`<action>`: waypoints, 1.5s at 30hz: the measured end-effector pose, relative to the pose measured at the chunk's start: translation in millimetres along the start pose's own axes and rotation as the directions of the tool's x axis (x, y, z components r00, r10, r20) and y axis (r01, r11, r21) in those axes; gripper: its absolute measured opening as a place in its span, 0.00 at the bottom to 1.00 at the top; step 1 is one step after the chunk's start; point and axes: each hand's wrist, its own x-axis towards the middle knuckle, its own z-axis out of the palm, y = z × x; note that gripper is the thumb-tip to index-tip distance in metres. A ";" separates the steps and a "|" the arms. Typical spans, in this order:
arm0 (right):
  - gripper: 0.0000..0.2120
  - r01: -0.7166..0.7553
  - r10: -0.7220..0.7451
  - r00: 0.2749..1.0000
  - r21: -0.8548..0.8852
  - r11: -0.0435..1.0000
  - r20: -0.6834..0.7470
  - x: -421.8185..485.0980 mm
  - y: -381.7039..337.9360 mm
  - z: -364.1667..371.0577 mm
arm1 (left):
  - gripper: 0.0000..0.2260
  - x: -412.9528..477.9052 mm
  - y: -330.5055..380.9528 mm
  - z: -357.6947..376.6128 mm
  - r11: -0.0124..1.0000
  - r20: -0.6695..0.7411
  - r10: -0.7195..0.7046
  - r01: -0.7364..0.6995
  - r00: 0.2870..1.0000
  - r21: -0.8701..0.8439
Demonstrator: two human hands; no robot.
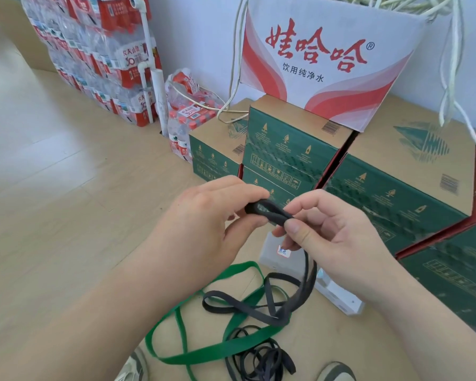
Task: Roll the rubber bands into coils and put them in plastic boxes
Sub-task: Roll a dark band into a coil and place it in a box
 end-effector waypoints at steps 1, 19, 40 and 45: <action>0.12 -0.009 0.009 1.000 -0.013 1.000 0.015 -1.4 -0.2 2.0 | 0.09 0.0 0.6 0.8 1.000 0.004 -0.007 0.007 1.000 0.008; 0.17 0.180 -0.241 0.951 -0.289 0.940 -0.191 -9.7 6.4 14.1 | 0.14 -2.1 -0.9 9.8 1.000 0.125 0.011 -0.012 0.992 0.010; 0.06 0.034 -0.029 0.918 0.006 0.999 -0.396 -9.9 -10.8 31.9 | 0.14 -2.5 1.1 27.0 0.997 -0.111 0.032 -0.024 0.993 0.077; 0.07 0.014 -0.024 0.904 -0.025 1.000 -0.427 -9.2 -8.6 32.3 | 0.13 -4.6 4.3 33.1 0.999 -0.108 0.025 -0.020 0.994 0.047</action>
